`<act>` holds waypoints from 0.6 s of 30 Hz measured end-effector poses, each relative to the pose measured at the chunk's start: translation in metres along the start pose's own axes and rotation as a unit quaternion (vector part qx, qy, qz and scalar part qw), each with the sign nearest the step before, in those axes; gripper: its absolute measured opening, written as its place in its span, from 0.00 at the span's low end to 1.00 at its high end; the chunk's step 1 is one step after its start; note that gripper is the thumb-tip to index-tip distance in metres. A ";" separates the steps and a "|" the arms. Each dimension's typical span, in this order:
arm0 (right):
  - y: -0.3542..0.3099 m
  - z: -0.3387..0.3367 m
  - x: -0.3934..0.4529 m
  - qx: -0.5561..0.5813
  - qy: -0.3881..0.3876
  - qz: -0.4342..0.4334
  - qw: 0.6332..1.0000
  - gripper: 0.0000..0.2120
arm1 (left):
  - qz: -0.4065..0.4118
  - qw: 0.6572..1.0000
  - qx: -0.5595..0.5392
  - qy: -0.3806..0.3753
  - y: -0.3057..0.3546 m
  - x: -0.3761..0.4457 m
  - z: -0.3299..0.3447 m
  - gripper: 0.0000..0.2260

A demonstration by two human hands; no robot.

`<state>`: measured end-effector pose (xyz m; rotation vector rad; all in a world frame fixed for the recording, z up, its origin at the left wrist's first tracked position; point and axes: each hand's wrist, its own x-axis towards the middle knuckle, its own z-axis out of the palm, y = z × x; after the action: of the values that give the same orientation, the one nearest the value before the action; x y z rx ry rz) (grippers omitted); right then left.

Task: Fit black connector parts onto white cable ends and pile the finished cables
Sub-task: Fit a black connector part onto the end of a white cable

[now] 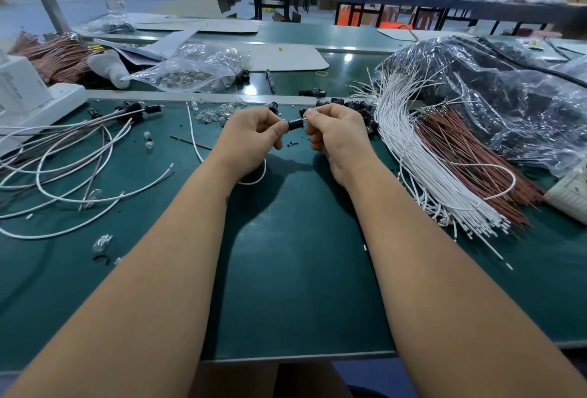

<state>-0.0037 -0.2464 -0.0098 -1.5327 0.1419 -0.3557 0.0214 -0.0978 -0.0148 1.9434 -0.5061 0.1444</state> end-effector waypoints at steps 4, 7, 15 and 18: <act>-0.001 -0.002 -0.001 0.017 -0.016 0.005 1.000 0.09 | -0.004 1.000 0.002 -0.007 0.000 0.000 0.000 0.08; -0.003 -0.004 -0.001 0.058 -0.026 0.020 0.998 0.08 | -0.007 1.000 -0.014 -0.014 -0.001 0.000 -0.001 0.06; 0.001 -0.003 0.000 0.005 -0.025 0.006 1.000 0.09 | -0.002 1.000 -0.026 -0.004 0.000 -0.002 -0.002 0.05; 0.001 -0.004 0.001 -0.010 -0.037 0.002 0.999 0.09 | 0.001 1.000 -0.027 -0.006 0.001 -0.004 -0.002 0.05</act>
<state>-0.0042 -0.2503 -0.0113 -1.5621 0.0907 -0.2945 0.0179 -0.0949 -0.0146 1.8922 -0.5140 0.1192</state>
